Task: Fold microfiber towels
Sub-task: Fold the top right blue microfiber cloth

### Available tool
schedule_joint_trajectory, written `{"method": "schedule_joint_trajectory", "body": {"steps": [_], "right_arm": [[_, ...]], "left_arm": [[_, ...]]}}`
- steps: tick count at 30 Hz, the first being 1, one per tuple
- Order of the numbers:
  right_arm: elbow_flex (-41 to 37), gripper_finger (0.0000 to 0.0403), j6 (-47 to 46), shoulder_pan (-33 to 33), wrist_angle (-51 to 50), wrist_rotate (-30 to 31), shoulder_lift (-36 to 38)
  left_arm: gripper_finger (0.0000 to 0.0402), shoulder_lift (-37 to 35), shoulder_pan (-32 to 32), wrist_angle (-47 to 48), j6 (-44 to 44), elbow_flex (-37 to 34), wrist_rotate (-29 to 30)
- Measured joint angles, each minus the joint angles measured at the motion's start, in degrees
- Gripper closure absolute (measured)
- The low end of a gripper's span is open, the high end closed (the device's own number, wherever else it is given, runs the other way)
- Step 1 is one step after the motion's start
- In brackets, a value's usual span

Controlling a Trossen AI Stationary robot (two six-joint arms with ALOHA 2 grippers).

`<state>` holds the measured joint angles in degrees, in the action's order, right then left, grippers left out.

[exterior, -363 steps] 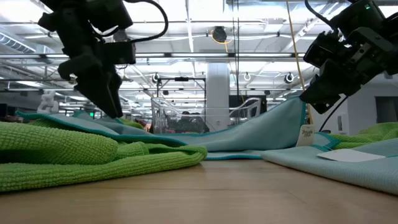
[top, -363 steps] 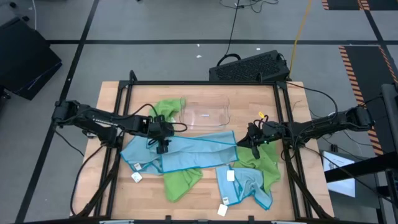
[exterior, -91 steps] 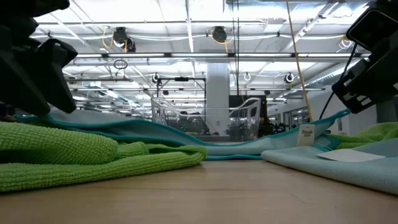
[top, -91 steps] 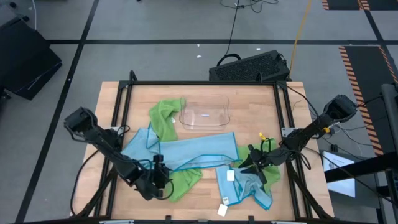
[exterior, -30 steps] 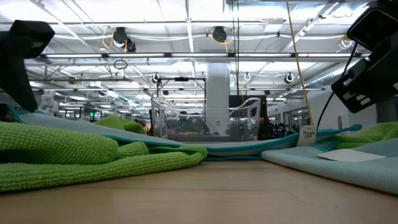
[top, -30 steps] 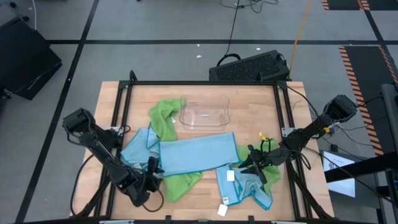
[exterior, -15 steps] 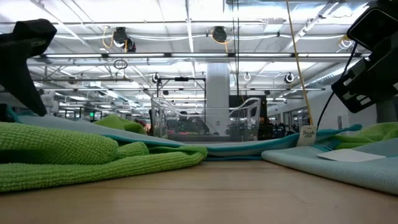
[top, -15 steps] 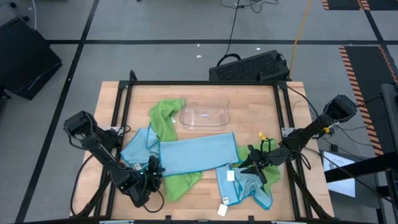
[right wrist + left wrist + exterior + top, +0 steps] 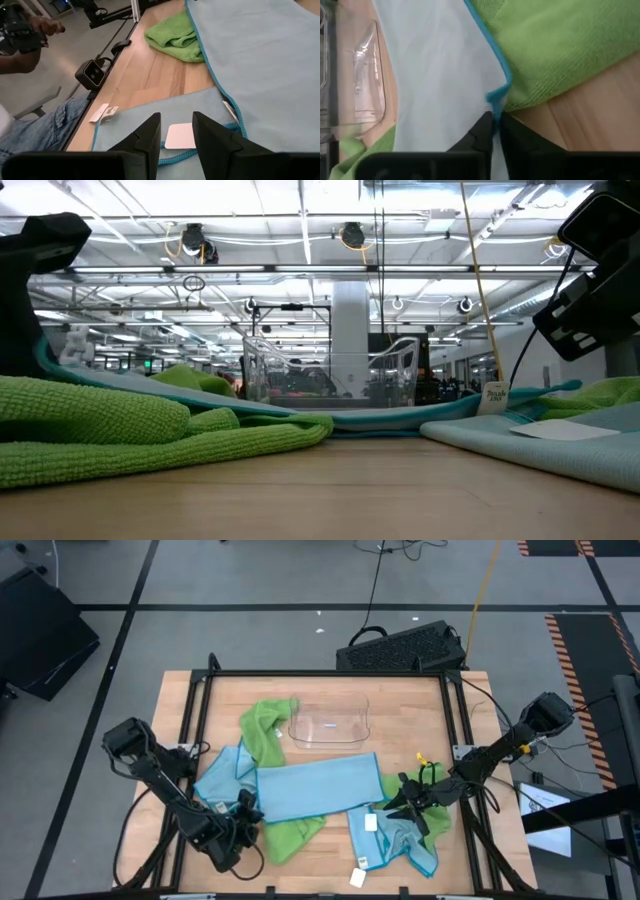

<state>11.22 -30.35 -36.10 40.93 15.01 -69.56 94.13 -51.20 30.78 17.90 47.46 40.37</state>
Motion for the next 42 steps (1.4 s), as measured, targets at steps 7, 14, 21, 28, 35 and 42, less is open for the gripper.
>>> {"method": "schedule_joint_trajectory", "body": {"steps": [7,14,21,28,35,42], "right_arm": [[0.0,0.0296,0.6,0.0,0.1,0.3,0.0],[0.0,0.0296,1.2,0.0,1.3,5.6,0.0],[6.2,0.0287,3.6,-0.1,-1.4,12.1,-2.2],[24.7,0.0240,12.2,-0.3,-9.0,15.7,-15.5],[42.3,0.0199,21.4,-0.3,-10.8,17.0,-29.3],[54.0,0.0198,28.3,1.6,-10.9,24.0,-39.2]], "left_arm": [[0.0396,-1.1,0.0,-0.9,5.9,0.0,0.0],[0.0397,-6.3,0.0,-1.0,13.9,0.3,2.0],[0.0398,-10.2,2.3,-6.6,12.3,2.1,3.6],[0.0398,-10.3,7.9,-13.4,9.5,4.0,-3.4],[0.0394,-10.3,12.6,-14.2,10.7,8.0,-11.3],[0.0390,-10.3,15.6,-13.9,11.4,10.0,-17.1]]}}
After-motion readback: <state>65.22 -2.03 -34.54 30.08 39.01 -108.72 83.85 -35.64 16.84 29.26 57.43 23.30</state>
